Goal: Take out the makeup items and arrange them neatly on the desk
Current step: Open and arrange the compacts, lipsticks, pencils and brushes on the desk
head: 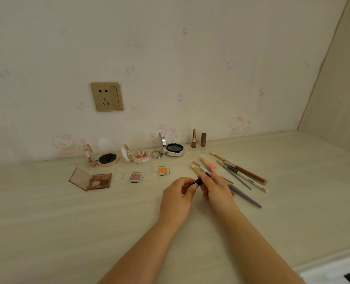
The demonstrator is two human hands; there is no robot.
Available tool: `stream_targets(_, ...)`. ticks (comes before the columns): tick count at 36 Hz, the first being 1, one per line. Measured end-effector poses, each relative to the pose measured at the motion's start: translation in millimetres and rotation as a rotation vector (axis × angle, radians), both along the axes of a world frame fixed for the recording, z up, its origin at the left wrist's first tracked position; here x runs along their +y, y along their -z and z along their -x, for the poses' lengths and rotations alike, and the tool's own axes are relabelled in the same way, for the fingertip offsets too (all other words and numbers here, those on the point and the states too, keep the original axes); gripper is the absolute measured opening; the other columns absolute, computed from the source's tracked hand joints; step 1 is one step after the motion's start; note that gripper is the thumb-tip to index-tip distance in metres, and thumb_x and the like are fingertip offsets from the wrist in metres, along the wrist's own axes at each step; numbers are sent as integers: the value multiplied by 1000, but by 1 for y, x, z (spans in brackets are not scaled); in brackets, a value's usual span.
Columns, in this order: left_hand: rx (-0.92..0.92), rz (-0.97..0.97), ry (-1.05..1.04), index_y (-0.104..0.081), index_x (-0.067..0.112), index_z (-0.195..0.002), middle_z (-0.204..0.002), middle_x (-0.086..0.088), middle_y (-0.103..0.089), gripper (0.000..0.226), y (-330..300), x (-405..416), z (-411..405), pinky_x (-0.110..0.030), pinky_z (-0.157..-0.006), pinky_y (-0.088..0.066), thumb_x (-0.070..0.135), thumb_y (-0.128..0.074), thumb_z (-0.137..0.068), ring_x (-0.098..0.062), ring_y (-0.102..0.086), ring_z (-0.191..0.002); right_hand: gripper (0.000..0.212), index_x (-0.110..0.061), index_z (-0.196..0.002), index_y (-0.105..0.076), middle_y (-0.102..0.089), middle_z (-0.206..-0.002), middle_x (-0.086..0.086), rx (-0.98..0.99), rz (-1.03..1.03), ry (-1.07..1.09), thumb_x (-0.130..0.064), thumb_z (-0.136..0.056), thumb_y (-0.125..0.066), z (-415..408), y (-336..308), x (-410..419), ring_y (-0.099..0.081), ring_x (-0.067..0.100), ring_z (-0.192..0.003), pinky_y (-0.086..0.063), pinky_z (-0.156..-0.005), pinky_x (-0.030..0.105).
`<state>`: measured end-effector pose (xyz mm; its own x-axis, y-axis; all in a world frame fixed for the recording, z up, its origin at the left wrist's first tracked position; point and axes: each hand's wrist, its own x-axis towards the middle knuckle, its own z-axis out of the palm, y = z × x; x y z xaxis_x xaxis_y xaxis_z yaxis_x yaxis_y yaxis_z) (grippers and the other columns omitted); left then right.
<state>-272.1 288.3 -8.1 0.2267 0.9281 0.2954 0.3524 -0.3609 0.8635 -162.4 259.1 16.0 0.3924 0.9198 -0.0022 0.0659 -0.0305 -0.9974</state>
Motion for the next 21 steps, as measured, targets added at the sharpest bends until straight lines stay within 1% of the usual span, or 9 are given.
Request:
stream_targets(2, 40, -27, -9, -67, 19, -100, -95, 6, -68, 12, 2, 0, 0, -11, -76, -45, 22, -62, -88, -4, -62, -86, 25, -18, -74, -57, -48, -62, -5, -93, 5, 7, -28, -95, -48, -2, 3, -1, -44, 10, -61, -34, -61, 24)
stream_targets(4, 94, -58, -12, -67, 20, -101, -98, 4, -68, 15, 3, 0, 1, -23, -81, -49, 27, -62, -89, -8, -62, -90, 22, -20, -78, -60, -51, -63, -8, -122, -9, -23, -29, -95, -49, -3, 5, -1, -47, 6, -61, -34, -60, 19)
stream_targets(5, 132, -76, -8, -67, 21, -103, -98, 4, -67, 17, 2, 0, 1, -26, -81, -49, 30, -61, -89, -10, -62, -91, 20, -20, -81, -61, -53, -64, -10, -134, -16, -39, -28, -95, -50, -2, 4, -2, -48, 3, -60, -35, -58, 15)
stream_targets(6, 174, -92, 0, -66, 22, -105, -99, 4, -66, 20, 2, -1, 1, -28, -81, -48, 32, -58, -90, -11, -61, -91, 18, -21, -82, -62, -53, -63, -12, -148, -24, -51, -27, -95, -51, -1, 4, -3, -48, -1, -59, -34, -56, 12)
stream_targets(8, 244, -116, 24, -64, 22, -110, -103, 4, -66, 23, 0, -2, 0, -29, -82, -47, 33, -52, -94, -13, -59, -95, 18, -24, -78, -61, -53, -60, -13, -153, -34, -55, -28, -94, -53, 1, 3, -4, -48, -2, -56, -35, -55, 11)
stream_targets(12, 314, -91, 55, -57, 19, -120, -113, 1, -64, 29, -3, -3, -3, -34, -86, -46, 30, -39, -99, -18, -58, -103, 22, -23, -79, -64, -54, -61, -12, -161, -39, -56, -27, -96, -49, 2, 3, -4, -48, 0, -59, -36, -60, 17)
stream_targets(15, 333, -41, 66, -53, 14, -114, -111, -4, -63, 29, -5, -4, -3, -39, -84, -45, 30, -34, -101, -24, -57, -101, 28, -22, -79, -64, -52, -60, -11, -191, -45, -62, -27, -98, -44, 3, 2, -4, -46, 0, -58, -34, -59, 17)
stream_targets(18, 342, -36, 56, -51, 13, -109, -104, -7, -63, 28, -8, -8, -4, -38, -77, -44, 32, -32, -101, -27, -57, -95, 30, -21, -81, -65, -52, -61, -8, -206, -30, -70, -29, -98, -43, 2, 3, -4, -45, 3, -57, -36, -58, 19)
stream_targets(21, 337, -50, 46, -51, 12, -106, -100, -9, -64, 28, -10, -10, -5, -37, -73, -41, 32, -32, -101, -29, -57, -92, 30, -22, -78, -64, -50, -59, -7, -174, -26, -70, -31, -98, -43, 1, 2, -4, -44, 5, -57, -36, -57, 20)
